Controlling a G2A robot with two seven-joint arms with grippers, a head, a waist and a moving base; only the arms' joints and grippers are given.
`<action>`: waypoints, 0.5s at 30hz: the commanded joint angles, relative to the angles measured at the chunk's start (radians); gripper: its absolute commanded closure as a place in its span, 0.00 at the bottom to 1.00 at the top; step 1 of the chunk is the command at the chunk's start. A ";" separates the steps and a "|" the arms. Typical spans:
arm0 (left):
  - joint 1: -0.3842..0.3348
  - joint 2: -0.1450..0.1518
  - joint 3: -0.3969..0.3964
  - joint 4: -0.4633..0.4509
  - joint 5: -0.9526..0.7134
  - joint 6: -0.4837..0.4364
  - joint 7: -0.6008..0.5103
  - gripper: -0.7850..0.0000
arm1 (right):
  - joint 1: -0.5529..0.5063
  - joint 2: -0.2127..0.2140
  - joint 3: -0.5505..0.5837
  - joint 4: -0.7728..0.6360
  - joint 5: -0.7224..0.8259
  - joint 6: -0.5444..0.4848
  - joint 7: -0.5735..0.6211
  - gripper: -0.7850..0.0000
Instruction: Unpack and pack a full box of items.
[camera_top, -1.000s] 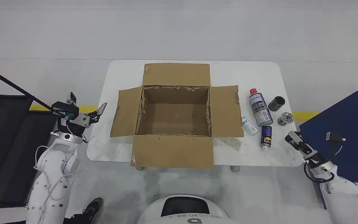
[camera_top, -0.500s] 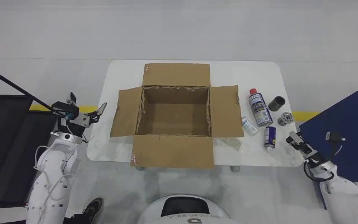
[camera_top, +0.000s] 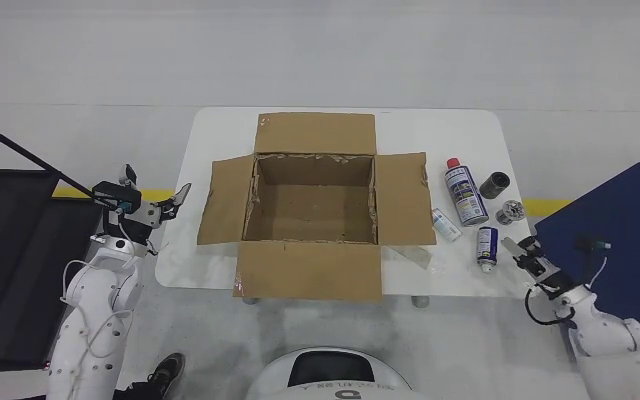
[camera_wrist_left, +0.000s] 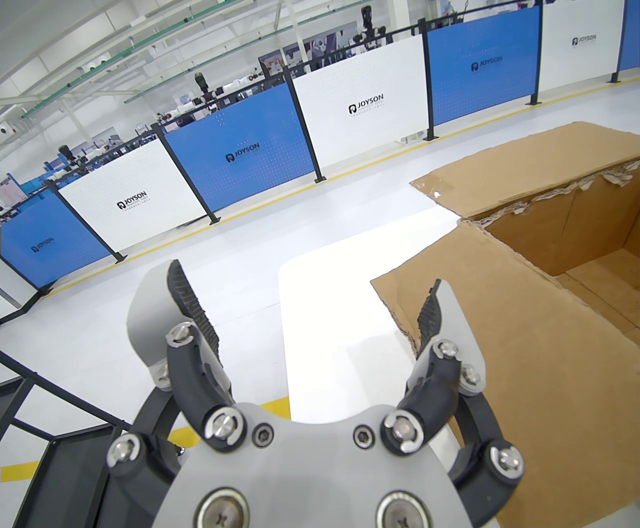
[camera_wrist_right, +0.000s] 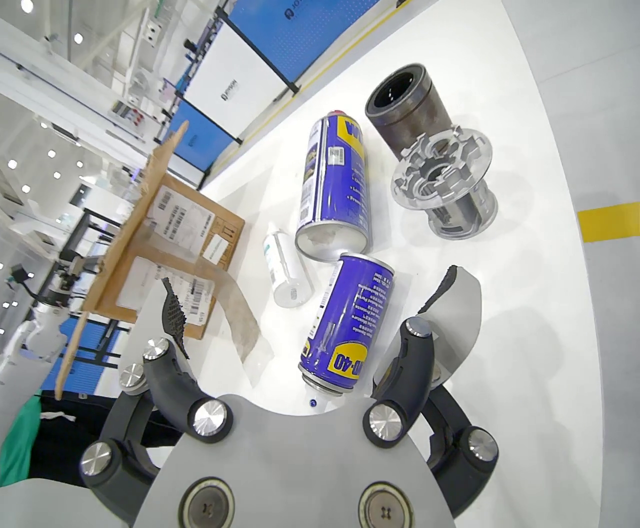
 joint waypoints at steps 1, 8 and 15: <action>0.000 0.000 0.000 0.000 0.000 0.000 0.000 0.00 | -0.021 -0.007 -0.008 -0.050 -0.094 0.097 -0.073 0.18; 0.000 0.000 0.000 0.000 0.000 0.000 0.000 0.00 | -0.092 -0.031 -0.063 -0.202 -0.343 0.375 -0.245 0.28; 0.000 0.000 0.000 0.000 0.000 0.000 0.000 0.00 | -0.126 -0.045 -0.093 -0.250 -0.480 0.503 -0.327 0.24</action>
